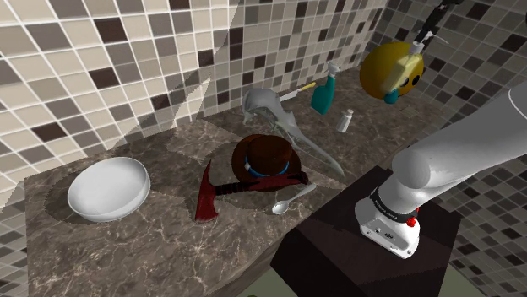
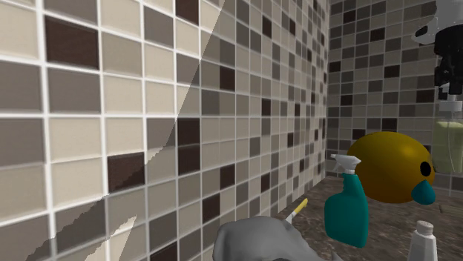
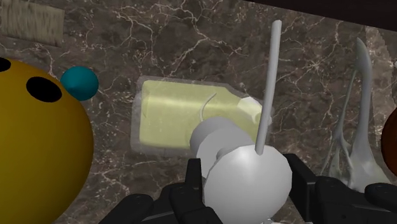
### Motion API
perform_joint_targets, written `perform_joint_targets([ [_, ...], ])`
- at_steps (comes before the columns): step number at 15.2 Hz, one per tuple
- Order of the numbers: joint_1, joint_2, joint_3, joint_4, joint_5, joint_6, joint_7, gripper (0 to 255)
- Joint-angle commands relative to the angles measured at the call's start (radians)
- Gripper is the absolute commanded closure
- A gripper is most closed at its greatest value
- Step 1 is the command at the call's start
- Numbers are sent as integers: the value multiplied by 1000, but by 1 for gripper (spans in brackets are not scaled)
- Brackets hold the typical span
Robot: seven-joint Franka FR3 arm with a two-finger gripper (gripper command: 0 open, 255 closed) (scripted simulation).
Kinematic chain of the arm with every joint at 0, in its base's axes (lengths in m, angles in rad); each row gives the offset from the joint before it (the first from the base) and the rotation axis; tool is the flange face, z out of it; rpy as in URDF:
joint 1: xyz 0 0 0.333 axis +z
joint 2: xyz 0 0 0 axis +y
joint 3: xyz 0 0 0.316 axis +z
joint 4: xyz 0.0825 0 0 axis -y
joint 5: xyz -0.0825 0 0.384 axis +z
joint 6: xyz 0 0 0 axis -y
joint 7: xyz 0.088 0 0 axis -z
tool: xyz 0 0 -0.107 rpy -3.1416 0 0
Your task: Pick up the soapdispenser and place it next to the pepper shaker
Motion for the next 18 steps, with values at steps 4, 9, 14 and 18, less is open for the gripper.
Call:
perform_joint_targets([
  [4,-3,-19,2,-82,-9,67,0,255],
  [9,-5,-28,2,-158,-14,135,-3,255],
  [14,-8,-30,-1,-227,-16,201,-9,255],
  [18,-9,-28,-5,-279,-16,255,-15,255],
])
